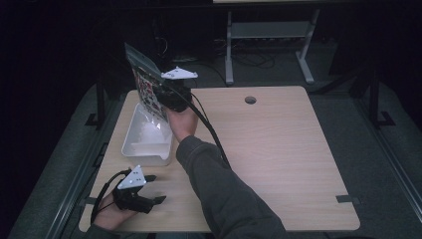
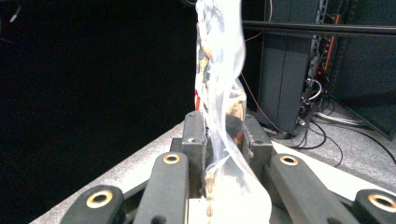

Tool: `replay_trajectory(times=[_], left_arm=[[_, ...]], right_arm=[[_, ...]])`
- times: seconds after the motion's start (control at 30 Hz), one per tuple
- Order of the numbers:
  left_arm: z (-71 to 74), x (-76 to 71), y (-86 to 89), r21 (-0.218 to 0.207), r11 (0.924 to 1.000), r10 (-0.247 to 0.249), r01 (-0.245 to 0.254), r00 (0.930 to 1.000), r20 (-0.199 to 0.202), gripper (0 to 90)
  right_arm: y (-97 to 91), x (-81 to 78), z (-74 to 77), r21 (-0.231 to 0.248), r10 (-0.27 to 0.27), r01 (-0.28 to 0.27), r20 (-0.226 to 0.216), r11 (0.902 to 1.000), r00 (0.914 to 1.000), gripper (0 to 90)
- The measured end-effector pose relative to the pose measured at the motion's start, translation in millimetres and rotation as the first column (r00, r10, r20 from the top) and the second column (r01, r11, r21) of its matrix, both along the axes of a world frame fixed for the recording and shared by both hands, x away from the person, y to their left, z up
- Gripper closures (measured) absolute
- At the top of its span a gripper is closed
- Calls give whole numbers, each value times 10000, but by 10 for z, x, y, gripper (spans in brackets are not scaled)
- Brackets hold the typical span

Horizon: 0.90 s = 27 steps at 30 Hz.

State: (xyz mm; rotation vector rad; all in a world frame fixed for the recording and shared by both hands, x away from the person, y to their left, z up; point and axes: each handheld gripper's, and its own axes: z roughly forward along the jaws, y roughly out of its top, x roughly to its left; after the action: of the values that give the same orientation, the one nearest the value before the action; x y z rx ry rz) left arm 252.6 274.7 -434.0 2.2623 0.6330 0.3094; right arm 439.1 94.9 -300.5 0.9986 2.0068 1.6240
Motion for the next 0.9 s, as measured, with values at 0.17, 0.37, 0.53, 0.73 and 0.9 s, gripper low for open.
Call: replay_trajectory(times=[0.17, 0.37, 0.53, 0.73, 0.9], left_arm=[[2, 3, 3, -18, 10000, -10, 10, 10000, 7, 219], [4, 4, 8, -44, 10000, -6, 6, 10000, 20, 220], [3, 7, 11, 9, 10000, -13, 13, 10000, 12, 219], [-1, 9, 12, 18, 10000, -38, 38, 10000, -3, 219], [-2, 10, 12, 26, 10000, -48, 48, 10000, -7, 219]], right_arm=[[52, 6, -113, 10, -415, 415, -8, 9991, 9991, 751], [105, 17, -220, -64, -540, 539, -103, 9985, 9985, 750], [159, 23, -302, -48, -595, 594, -207, 9982, 9980, 750], [205, 35, -424, 34, -780, 783, -449, 9969, 9959, 750], [233, 40, -493, 95, -801, 809, -623, 9967, 9948, 750]])
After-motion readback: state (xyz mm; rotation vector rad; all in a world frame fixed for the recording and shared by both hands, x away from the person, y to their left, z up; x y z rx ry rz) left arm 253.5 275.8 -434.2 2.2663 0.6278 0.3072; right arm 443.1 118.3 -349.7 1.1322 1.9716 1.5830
